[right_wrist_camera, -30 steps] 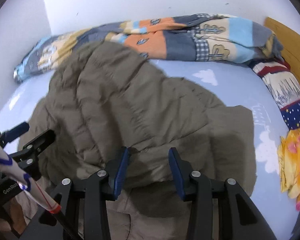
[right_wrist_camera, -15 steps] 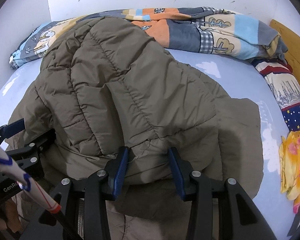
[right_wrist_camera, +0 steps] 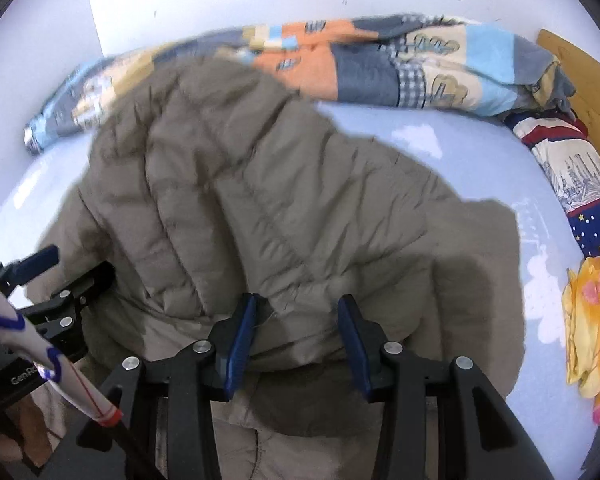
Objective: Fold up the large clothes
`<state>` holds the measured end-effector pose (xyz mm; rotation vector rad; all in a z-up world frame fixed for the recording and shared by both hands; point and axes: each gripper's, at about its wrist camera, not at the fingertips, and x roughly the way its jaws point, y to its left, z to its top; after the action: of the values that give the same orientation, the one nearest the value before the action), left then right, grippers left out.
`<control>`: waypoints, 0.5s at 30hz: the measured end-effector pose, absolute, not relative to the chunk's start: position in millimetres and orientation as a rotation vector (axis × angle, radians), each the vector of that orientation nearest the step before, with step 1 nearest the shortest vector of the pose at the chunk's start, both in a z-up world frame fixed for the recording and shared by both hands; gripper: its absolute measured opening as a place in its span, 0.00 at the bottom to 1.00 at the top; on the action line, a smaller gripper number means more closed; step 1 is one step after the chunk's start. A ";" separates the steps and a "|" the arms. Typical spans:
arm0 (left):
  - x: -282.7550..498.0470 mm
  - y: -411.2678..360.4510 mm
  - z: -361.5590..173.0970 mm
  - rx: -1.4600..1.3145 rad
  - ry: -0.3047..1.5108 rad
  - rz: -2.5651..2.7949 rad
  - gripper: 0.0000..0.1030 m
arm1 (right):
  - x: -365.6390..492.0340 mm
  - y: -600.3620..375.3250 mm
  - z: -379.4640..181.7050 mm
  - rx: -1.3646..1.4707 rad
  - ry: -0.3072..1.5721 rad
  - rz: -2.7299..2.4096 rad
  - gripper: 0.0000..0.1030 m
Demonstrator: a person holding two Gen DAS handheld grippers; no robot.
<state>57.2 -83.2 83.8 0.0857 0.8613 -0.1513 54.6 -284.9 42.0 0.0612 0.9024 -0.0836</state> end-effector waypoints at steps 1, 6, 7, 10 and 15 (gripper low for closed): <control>58.2 -80.7 85.8 0.083 0.852 -0.137 0.77 | 53.8 -289.1 46.8 0.075 0.886 -0.090 0.45; 71.3 -71.3 63.8 0.074 0.938 -0.113 0.77 | 61.9 -314.3 32.5 0.138 0.934 -0.134 0.45; 73.0 -70.9 58.5 0.073 0.959 -0.114 0.77 | 64.5 -316.4 25.1 0.150 0.953 -0.128 0.45; 72.8 -73.8 53.1 0.084 0.975 -0.106 0.77 | 69.3 -313.8 15.7 0.117 0.972 -0.135 0.46; 66.7 -72.2 68.6 0.068 0.941 -0.102 0.77 | 63.5 -307.3 27.8 0.091 0.944 -0.139 0.46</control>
<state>66.7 -72.2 68.6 0.0678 0.9411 -0.1018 63.5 -307.3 27.8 0.0910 0.9441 -0.1390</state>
